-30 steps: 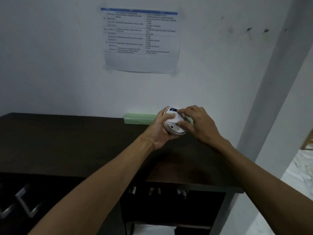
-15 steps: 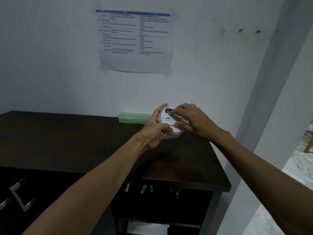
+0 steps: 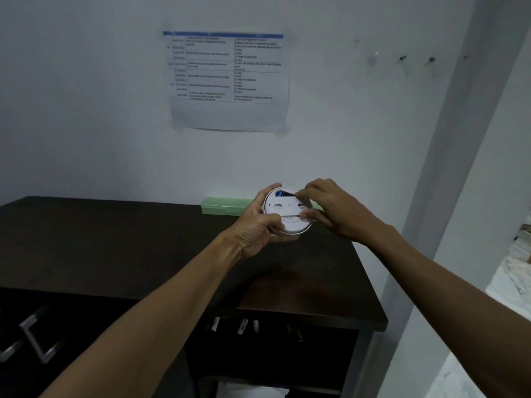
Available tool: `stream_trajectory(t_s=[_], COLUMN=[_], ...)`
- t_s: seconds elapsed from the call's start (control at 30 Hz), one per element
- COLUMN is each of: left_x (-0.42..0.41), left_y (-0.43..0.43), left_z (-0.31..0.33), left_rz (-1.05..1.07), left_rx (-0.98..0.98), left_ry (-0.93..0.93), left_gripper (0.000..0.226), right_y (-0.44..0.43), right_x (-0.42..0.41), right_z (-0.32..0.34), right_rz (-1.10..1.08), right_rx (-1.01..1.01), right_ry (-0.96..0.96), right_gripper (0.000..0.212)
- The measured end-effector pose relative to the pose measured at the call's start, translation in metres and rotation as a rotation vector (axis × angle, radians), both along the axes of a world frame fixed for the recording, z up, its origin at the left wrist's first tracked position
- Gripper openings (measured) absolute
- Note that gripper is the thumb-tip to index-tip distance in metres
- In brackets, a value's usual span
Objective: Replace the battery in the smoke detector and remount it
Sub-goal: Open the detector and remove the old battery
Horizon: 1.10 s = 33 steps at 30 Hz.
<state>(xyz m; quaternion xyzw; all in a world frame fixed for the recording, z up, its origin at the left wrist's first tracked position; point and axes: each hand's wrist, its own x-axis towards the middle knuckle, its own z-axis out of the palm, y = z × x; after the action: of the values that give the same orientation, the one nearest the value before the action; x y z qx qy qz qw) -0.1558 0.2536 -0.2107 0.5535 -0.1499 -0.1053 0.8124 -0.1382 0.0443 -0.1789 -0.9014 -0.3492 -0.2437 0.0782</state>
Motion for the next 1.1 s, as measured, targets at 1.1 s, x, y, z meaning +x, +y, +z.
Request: stream_trajectory(t_s=[1.1], left_x=[0.006], left_y=[0.001], left_z=[0.002], left_rz=[-0.002], left_rx=[0.094], left_ry=[-0.029], left_gripper=[0.087], right_y=[0.021], right_x=[-0.002], right_z=[0.000], right_rz=[-0.023], right_rx=[-0.081], right_ry=[0.035], right_gripper=[0.052])
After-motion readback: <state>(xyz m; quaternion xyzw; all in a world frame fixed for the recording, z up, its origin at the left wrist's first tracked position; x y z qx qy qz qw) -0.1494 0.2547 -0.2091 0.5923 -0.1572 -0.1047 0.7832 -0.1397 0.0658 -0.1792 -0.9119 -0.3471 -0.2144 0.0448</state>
